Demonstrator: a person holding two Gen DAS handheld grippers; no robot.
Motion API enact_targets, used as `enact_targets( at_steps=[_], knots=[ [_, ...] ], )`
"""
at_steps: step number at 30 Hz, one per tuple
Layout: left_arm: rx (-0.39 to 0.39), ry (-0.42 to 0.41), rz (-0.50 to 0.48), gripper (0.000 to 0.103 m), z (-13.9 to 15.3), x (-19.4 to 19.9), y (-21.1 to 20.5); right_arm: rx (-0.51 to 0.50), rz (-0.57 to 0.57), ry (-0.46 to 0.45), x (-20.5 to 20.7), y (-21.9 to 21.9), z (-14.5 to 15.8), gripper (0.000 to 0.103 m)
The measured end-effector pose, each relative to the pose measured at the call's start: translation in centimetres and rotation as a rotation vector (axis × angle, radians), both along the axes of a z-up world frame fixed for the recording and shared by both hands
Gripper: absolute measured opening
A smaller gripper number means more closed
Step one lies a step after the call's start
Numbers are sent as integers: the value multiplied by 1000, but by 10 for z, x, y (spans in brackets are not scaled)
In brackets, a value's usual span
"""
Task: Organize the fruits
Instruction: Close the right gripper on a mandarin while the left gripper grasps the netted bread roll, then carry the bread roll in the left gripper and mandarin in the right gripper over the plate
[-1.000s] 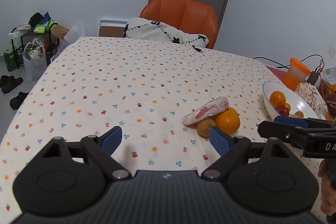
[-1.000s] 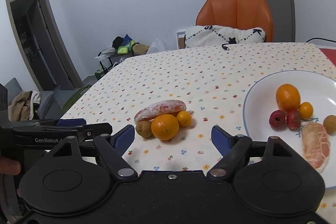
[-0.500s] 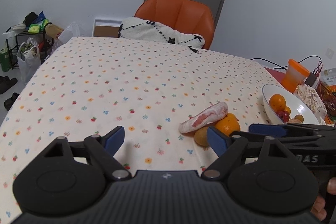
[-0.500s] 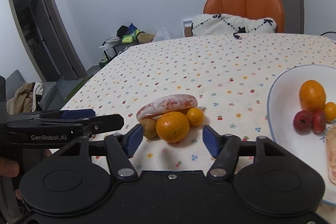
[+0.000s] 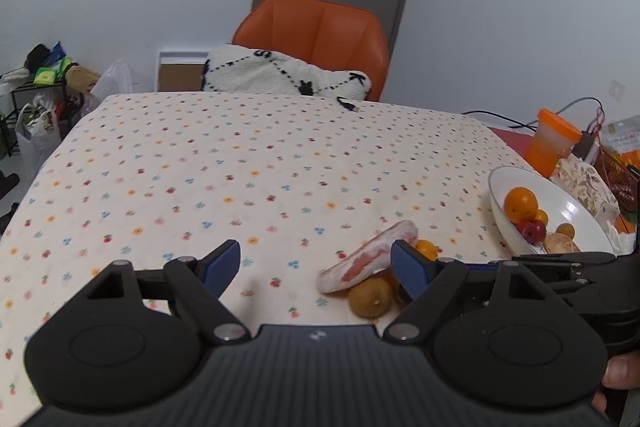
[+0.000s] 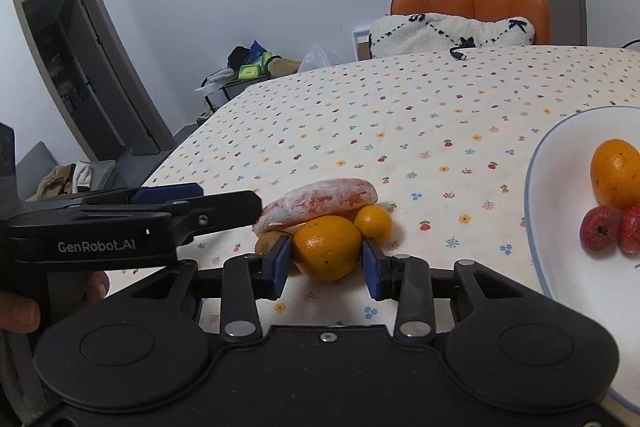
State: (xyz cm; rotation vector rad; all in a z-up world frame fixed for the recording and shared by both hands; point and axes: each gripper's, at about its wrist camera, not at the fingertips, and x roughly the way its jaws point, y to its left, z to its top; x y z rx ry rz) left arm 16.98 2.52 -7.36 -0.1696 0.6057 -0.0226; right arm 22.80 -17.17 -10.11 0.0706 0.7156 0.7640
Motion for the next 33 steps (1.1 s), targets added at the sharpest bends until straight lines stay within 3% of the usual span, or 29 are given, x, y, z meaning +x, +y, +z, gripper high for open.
enact_targets(
  at_steps=[21,26,28,29,31,33],
  knots=[
    [24,34,-116,80,-12,28,-30,3,-51,-10,-6,-21,-1,36],
    [59,64,-104,53,-18,35,-35,7,-69,-13,-10,-28,-2,36],
    [83,58,-95,35,-18,34,-35,12,-79,-11,-11,-30,-2,36],
    [78,60,-90,18,-17,34,-33,14,-83,-12,-11,-32,-2,36],
    [43,44,-73,13,-12,31,-26,20,-83,-16,-12,-33,0,36],
    [69,18,-47,13,-5,28,-24,25,-81,-21,-13,-34,1,36]
  ],
)
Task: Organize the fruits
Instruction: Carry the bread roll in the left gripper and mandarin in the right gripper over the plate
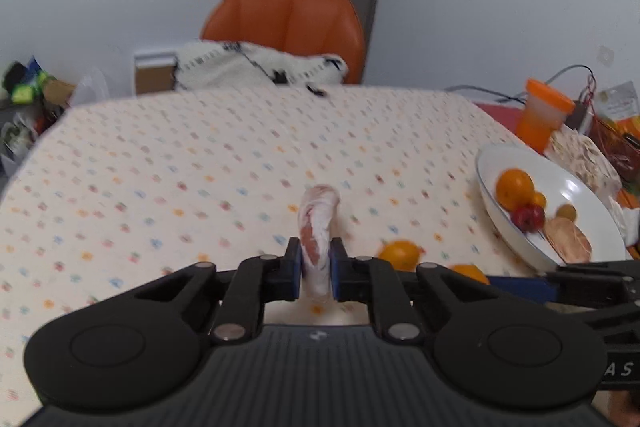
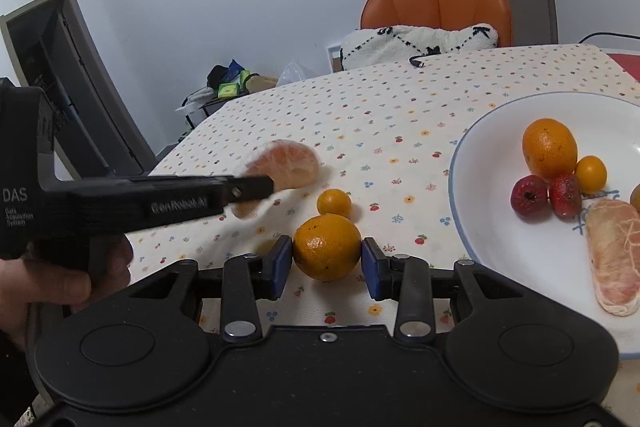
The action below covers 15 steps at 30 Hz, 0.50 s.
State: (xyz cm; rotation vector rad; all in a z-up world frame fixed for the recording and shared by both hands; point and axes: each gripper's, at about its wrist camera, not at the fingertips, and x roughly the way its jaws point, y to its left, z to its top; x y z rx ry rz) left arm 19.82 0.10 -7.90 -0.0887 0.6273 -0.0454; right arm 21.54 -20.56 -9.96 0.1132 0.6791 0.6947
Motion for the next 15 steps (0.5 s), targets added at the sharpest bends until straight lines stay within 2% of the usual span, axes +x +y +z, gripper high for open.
enact_targets(
  at_steps=[8,15],
  knots=[
    [-24,-19,36,13,12,-11,10,12,-4,-19,-5,-3,5,36],
    [-43,-33,30,13,21,-18,7,22,-26,-29,-6,-10,10,36]
  ],
)
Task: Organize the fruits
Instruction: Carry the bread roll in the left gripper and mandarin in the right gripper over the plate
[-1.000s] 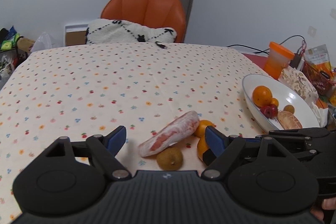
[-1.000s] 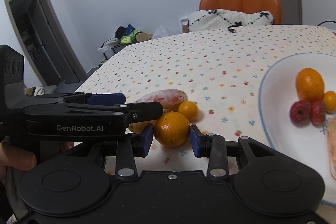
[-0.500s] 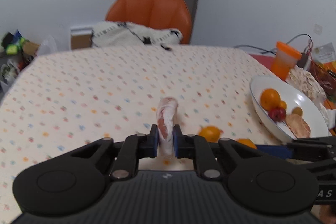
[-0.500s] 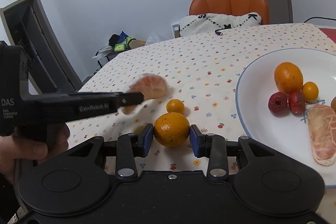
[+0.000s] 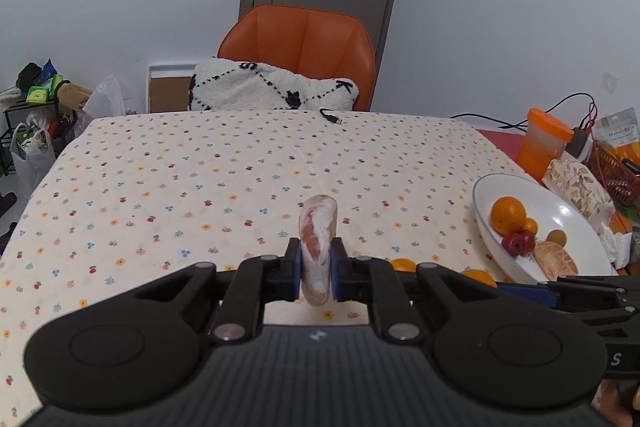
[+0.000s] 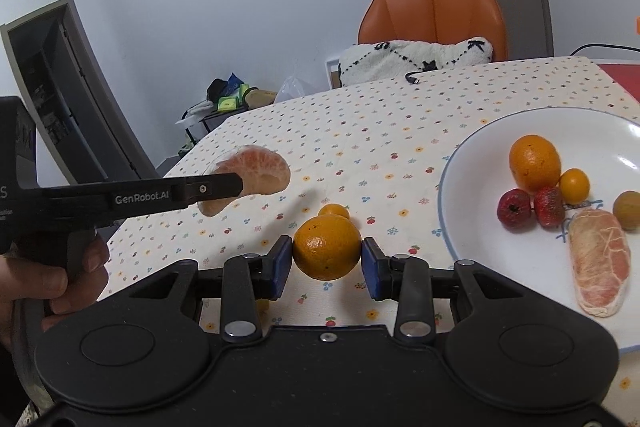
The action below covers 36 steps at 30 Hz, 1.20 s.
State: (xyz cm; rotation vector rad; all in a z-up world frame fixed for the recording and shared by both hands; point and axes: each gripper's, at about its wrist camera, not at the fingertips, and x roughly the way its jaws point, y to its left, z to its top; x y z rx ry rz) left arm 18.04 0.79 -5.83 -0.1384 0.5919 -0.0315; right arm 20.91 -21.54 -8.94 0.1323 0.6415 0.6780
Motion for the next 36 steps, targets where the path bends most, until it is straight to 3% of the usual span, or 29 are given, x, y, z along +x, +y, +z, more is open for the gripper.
enact_targets(
  at_steps=[12,36],
  knots=[
    [-21,-45,-69,13,16,-7,-22,6,-80,-59,-14,-27,15,36],
    [-28,-66,-237,13,24,-1,-94,6,-283,-81,-28,-108,20,36]
  ],
)
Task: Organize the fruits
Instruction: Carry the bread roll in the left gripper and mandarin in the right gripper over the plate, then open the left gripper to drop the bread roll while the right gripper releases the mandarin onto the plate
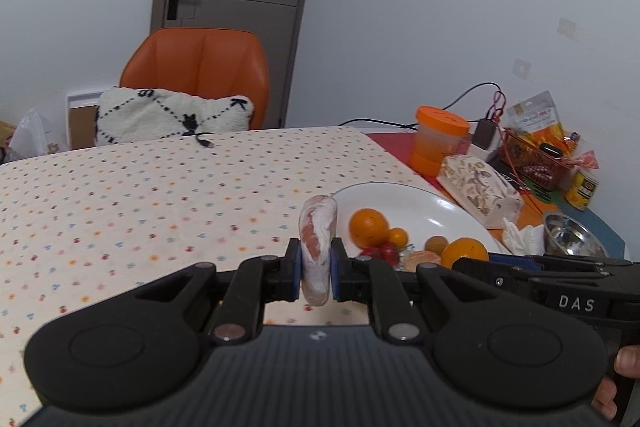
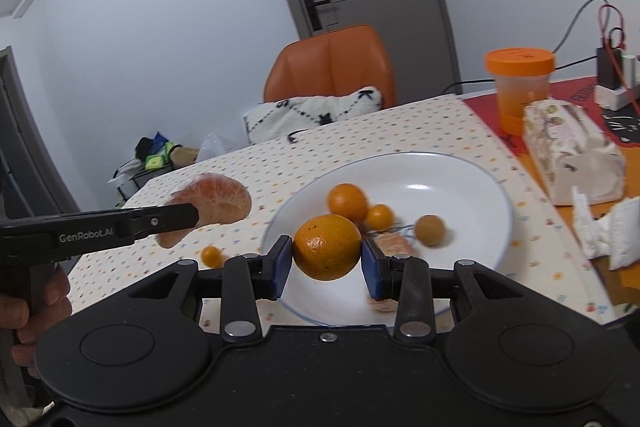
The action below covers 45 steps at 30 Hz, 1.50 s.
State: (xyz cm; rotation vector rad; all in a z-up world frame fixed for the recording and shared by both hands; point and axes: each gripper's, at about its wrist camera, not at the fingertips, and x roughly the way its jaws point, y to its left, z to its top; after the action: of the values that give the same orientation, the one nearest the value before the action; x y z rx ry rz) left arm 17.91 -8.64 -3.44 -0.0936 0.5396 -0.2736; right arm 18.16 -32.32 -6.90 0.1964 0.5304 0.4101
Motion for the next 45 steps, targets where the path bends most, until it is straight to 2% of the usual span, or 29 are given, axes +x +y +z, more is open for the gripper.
enact_targets(
  at_steps=[8,19,37,41,43,45],
  knots=[
    [0,16,-58,13,-5,6,-25,-9,-73,11,1,-26,-3,36],
    [-1,45,-130,13,-16,11,-57,-1,-111,25,1,-47,-11,36],
    [19,70,-169,13,-31,28,-88,18,-136,27,10,-62,-16,36],
    [70,122,-144,21,-37,34,-88,18,-130,25,13,-59,-16,36],
    [71,130,-137,29,-38,34,-83,17,-126,24,13,-57,-16,36],
    [67,116,-130,43,-36,31,-77,17,-125,25,13,-56,-16,36]
  ],
)
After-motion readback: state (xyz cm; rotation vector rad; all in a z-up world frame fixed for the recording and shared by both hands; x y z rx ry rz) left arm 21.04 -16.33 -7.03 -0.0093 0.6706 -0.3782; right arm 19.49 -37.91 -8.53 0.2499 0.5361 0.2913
